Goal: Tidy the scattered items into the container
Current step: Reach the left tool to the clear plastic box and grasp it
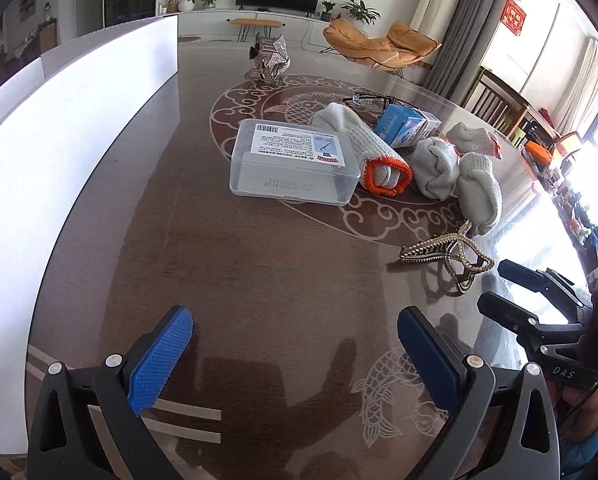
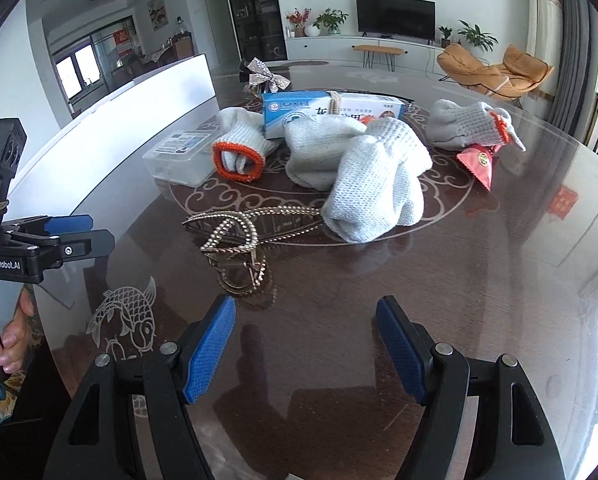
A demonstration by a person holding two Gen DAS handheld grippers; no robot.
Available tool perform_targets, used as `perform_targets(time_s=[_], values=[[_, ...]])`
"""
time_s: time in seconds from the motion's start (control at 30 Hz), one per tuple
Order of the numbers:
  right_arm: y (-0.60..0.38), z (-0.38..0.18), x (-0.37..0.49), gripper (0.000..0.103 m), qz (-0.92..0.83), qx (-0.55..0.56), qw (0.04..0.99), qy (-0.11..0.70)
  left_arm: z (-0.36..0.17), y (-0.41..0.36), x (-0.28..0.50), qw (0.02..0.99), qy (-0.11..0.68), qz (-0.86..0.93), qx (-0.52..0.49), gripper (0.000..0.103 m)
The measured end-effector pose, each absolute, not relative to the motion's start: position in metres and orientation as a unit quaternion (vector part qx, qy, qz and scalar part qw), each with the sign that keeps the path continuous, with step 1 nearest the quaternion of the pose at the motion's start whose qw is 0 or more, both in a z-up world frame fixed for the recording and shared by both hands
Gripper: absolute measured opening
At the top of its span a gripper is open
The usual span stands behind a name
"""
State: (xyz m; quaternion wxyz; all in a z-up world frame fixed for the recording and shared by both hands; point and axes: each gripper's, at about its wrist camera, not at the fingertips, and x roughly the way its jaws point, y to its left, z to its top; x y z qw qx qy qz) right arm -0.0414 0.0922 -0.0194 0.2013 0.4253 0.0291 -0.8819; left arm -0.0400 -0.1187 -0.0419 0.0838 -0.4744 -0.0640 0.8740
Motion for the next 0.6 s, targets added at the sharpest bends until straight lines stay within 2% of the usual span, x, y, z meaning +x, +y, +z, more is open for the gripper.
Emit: perform_targets(time_s=[0.1,0.2,0.3,0.4,0.6], values=[[0.057,-0.023,-0.052,0.074,-0.869,0.433,0.232,0.06,-0.042,-0.121,-0.037,0.085,-0.065,0.873,-0.475,0.103],[0.038,-0.027,-0.066,0.073,-0.879,0.422,0.186,0.119,-0.043,-0.121,-0.036,0.085,-0.05,0.873,-0.477,0.103],[0.072,-0.029,-0.083,0.073,-0.887,0.44,0.125,0.057,-0.04,-0.118,-0.038,0.094,-0.03,0.873,-0.477,0.103],[0.119,-0.025,-0.076,0.073,-0.893,0.447,0.05,0.035,-0.035,-0.113,-0.052,0.102,0.002,0.875,-0.473,0.103],[0.174,-0.021,-0.048,0.073,-0.898,0.44,0.017,-0.006,-0.033,-0.105,-0.121,0.119,0.068,0.878,-0.459,0.103]])
